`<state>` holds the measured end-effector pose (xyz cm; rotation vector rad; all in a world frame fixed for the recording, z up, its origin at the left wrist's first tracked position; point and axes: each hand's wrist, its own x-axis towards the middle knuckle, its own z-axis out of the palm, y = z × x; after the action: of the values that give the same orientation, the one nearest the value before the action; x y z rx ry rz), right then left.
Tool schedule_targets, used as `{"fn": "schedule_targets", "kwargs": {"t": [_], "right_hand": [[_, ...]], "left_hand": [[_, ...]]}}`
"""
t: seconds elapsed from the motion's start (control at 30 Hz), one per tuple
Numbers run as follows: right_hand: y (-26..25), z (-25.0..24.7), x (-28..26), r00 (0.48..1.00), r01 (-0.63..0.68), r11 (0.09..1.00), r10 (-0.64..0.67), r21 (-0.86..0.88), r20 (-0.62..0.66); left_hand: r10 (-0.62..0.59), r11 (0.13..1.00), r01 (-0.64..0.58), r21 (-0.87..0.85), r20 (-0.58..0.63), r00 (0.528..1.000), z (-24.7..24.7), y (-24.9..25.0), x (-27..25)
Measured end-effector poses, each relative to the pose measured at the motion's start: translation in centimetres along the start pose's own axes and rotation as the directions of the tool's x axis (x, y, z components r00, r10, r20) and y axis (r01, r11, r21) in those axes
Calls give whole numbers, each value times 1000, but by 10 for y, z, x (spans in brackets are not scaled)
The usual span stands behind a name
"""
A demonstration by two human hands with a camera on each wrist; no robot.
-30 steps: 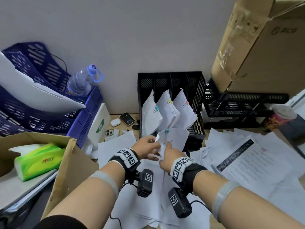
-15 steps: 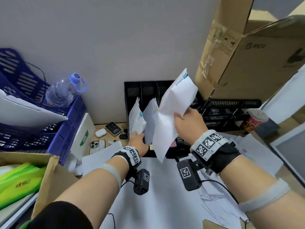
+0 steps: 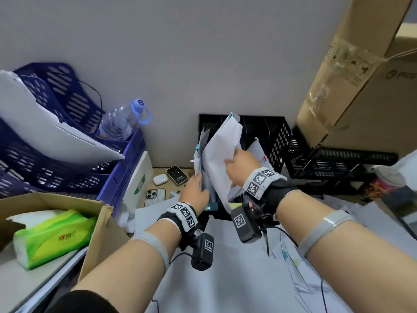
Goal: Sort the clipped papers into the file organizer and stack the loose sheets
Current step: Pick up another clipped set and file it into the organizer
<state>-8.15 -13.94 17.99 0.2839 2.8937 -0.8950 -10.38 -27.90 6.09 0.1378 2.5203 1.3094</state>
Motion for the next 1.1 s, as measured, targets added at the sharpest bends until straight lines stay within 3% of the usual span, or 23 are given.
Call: {"fn": "schedule_targets", "kwargs": {"t": [0.1,0.2,0.33,0.43,0.57,0.67,0.77,0.93,1.1], "right_hand": [[-3,12,14,999,-9,997,13,75,-50],[0,23,21,997,-69,986,73,149,-21],[10,40,27,980,-197,888,194,415,51],[28,56,38,984,-164,907,176,387,7],[44,69,32,949,-280,892,202,354,242],[59,70,15,912,-347,855,212,384,351],[90,68,-3,910,-368,840,239,398,338],[168,55,-48,841,-515,769,367,379,398],[270,24,-111,754,-656,668,568,352,328]], "left_hand": [[12,1000,-12,11,12,1000,-4,0,1],[30,999,-29,-38,20,999,-7,-1,0],[25,999,-27,41,34,999,-5,-5,2],[23,999,-24,45,18,1000,-1,-7,4],[59,997,-58,42,-38,998,8,-3,1],[111,990,-115,-77,-57,992,21,7,-7],[151,970,-138,-200,51,987,48,15,-10],[173,958,-106,-266,243,954,112,39,-20],[164,979,-80,-186,499,851,202,69,-35]]}}
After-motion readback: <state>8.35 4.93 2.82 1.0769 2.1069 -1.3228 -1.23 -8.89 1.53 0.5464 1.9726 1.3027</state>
